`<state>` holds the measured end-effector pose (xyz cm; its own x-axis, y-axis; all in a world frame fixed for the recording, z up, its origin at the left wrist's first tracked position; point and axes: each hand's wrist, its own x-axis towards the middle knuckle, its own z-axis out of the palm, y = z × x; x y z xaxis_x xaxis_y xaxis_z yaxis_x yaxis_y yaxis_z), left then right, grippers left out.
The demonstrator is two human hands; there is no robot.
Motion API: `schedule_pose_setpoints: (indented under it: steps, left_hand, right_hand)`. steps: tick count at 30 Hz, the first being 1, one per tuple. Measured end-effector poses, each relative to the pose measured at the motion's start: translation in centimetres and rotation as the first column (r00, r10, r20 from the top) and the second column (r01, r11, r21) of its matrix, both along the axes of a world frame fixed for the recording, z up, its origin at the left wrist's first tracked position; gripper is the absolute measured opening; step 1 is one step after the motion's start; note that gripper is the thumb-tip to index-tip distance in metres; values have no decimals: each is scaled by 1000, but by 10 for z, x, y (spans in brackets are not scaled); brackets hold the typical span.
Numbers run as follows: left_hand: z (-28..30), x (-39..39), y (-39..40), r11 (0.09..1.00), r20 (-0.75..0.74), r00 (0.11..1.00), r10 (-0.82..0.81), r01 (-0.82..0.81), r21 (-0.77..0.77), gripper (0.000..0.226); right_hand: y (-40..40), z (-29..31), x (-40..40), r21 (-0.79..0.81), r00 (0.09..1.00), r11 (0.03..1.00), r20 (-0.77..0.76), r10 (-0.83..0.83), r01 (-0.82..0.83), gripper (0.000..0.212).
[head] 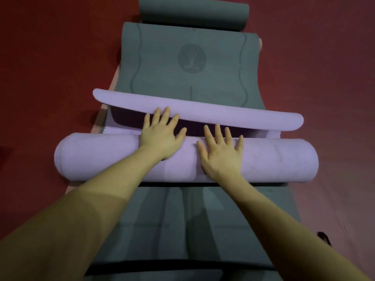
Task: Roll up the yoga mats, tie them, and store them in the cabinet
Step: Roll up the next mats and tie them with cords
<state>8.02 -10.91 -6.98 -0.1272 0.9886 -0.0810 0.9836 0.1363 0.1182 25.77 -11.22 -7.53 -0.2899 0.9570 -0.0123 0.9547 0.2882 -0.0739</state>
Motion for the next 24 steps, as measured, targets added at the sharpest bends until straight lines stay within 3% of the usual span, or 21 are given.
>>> schedule_pose_setpoints:
  steps: [8,12,14,17,20,24]
  left_hand:
    - [-15,2,-52,967,-153,974,-166,191,167,81]
    - [-11,-7,-42,979,-154,968,-200,201,-9,115]
    - [-4,-9,-30,980,-149,969,-199,193,-51,120]
    - [0,-16,-15,970,-154,958,-242,236,-60,116]
    - [2,-21,-12,954,-192,934,-301,293,-68,109]
    - [-2,-21,-13,914,-124,922,-367,382,136,96]
  right_hand:
    - [39,1,-12,-17,998,1000,-61,-22,21,64]
    - [50,6,-11,-7,995,1000,-93,27,-28,65]
    - [42,3,-5,62,993,994,-78,91,-86,74]
    - [23,-6,6,114,994,988,-40,106,-101,79]
    - [24,-1,13,8,990,990,16,140,-140,98]
    - [37,7,20,-73,961,969,136,242,-234,123]
